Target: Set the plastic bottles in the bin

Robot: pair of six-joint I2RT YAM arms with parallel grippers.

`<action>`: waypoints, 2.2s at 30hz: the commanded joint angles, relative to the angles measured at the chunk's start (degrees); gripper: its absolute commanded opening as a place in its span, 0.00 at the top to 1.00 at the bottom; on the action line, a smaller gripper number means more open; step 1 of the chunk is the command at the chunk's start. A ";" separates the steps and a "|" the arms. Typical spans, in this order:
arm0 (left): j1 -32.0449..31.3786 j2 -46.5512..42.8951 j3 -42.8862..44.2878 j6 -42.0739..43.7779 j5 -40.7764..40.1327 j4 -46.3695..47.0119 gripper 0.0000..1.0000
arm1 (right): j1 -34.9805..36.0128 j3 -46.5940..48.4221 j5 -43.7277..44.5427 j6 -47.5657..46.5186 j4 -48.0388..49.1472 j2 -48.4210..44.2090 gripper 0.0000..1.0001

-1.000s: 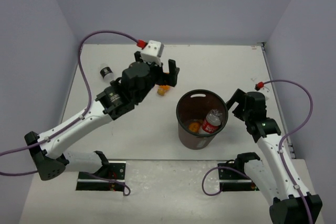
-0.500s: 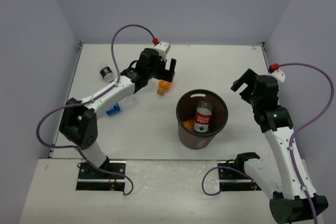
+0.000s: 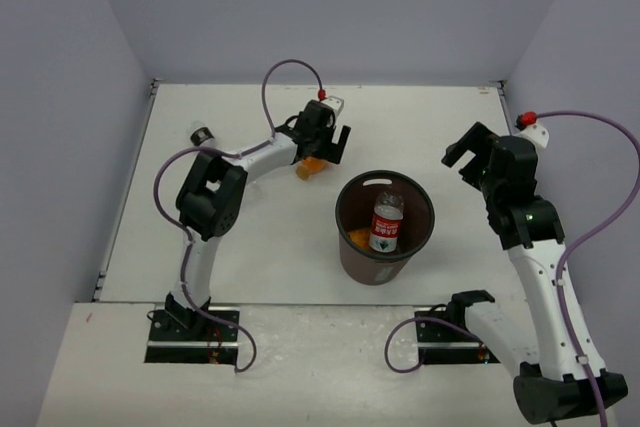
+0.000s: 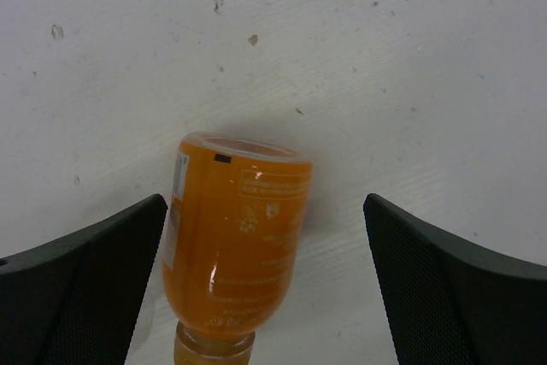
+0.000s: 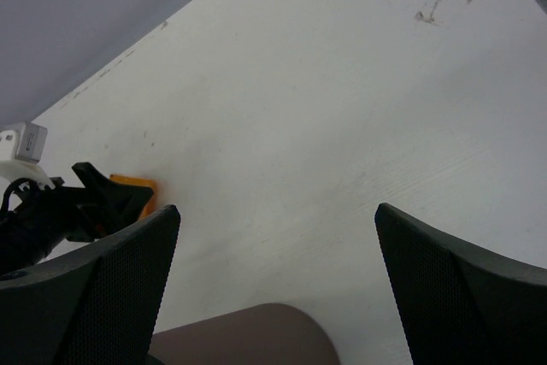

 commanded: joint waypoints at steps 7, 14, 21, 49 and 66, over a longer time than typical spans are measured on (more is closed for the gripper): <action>0.56 0.85 -0.51 -3.38 -0.83 -0.31 0.23 | -0.28 -3.21 0.63 -0.66 -0.09 -4.47 0.01; 0.47 -5.05 -3.14 -4.42 1.72 -0.30 0.49 | -0.28 -5.28 0.19 -1.30 -0.04 -6.36 0.01; 0.16 -12.27 1.72 -6.46 -4.69 -4.75 0.54 | -0.28 -8.08 -2.36 -0.50 -1.06 -5.24 0.01; -37.82 -41.59 -13.58 -9.94 -15.84 2.20 0.27 | -0.28 -14.93 -3.71 -0.20 -1.32 -6.67 0.01; -35.34 -49.91 -8.45 -23.97 -42.12 -11.24 0.00 | -0.28 -14.38 -1.31 0.04 -1.41 -7.68 0.01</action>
